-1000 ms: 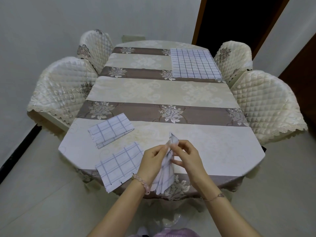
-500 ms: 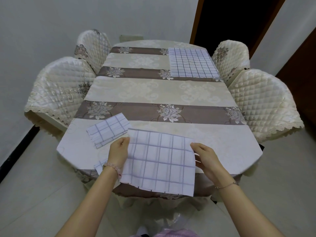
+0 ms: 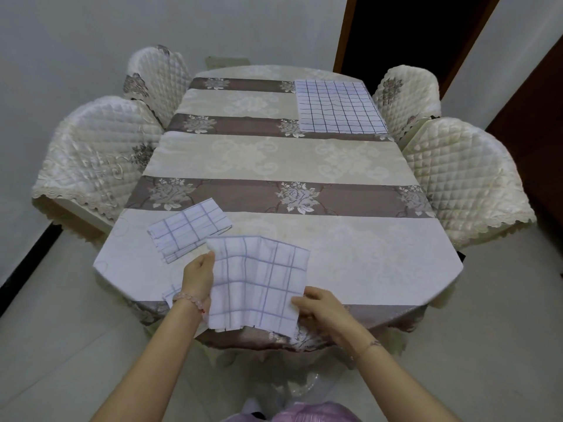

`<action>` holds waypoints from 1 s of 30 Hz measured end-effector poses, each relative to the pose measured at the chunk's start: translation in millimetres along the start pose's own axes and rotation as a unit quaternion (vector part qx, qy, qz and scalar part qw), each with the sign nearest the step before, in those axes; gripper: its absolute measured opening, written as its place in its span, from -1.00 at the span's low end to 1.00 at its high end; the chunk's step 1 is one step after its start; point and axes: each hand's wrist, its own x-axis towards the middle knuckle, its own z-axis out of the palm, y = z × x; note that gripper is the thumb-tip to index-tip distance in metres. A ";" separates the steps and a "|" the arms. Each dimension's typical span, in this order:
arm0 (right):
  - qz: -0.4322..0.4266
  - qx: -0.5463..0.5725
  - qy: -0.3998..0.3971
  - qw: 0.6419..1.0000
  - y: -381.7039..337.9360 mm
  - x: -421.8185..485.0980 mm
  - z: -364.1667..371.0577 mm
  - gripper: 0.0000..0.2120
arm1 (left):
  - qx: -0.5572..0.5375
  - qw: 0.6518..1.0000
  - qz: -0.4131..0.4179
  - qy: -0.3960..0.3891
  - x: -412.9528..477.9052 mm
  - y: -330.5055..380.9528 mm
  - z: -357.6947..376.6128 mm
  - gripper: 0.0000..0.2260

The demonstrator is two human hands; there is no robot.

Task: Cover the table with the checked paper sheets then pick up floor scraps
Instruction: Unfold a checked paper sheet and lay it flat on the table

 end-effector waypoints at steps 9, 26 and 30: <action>-0.035 -0.001 0.053 0.998 -7.0 -3.9 -6.2 -0.69 | 0.227 0.955 0.191 0.006 -53.0 18.2 1.4 -0.66; -0.124 0.155 0.040 0.979 -50.1 -32.8 -4.6 -0.90 | 0.130 0.950 0.188 -0.213 -130.9 42.5 65.5 -0.71; -0.133 0.174 0.037 0.975 -56.1 -34.6 -6.0 -0.81 | 0.109 0.947 0.183 -0.241 -131.2 49.0 67.6 -0.65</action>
